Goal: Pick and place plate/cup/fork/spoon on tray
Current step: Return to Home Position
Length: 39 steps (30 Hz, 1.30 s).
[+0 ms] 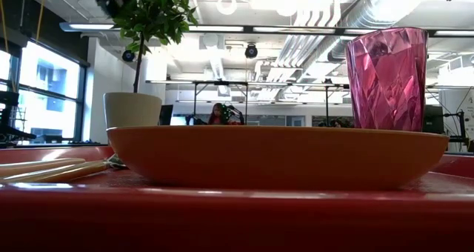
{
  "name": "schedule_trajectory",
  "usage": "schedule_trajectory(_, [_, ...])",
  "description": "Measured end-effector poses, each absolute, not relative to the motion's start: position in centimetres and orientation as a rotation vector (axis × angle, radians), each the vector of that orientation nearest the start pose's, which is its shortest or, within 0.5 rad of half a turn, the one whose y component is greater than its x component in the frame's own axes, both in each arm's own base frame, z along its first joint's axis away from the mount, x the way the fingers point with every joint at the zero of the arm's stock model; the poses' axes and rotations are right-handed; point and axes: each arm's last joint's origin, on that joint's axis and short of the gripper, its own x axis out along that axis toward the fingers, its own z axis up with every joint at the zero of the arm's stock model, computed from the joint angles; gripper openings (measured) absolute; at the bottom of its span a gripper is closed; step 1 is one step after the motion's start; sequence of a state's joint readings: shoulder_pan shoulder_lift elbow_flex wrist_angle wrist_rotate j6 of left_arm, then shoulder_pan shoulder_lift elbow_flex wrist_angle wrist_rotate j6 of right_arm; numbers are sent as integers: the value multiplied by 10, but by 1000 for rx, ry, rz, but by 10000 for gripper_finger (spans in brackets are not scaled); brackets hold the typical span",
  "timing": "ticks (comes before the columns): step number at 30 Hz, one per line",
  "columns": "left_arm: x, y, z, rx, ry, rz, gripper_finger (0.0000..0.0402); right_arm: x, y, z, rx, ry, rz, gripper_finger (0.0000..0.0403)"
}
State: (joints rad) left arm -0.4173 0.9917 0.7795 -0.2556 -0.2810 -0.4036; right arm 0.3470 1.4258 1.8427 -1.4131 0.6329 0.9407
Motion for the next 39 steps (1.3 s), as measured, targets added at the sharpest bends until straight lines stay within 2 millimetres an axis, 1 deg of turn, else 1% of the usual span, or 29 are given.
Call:
schedule_trajectory(2, [188,-76,277,-226,420,-63,129,219,61,450,364,666,-605,99])
schedule_trajectory(9, [154,-61,239,-257,286,-98,129,209,57,475,385,575,-592,99])
schedule_trajectory(16, [129,-51,204,-308,189,-155,129,199,51,488,354,482,-653,99])
schedule_trajectory(20, [119,-47,182,-335,188,-153,129,179,42,497,364,433,-680,99])
schedule_trajectory(25, [110,-43,153,-376,201,-147,129,139,27,509,375,368,-673,99])
schedule_trajectory(27, [108,-41,149,-376,242,-130,129,123,21,510,358,343,-692,99])
schedule_trajectory(30, [107,-40,147,-377,252,-104,129,105,16,502,319,312,-731,99])
schedule_trajectory(32, [107,-40,149,-382,238,-103,129,97,13,488,306,301,-764,99])
schedule_trajectory(35, [107,-40,152,-397,201,-112,129,92,14,456,320,290,-787,99])
schedule_trajectory(39, [107,-40,155,-407,173,-117,129,96,20,404,366,283,-738,99])
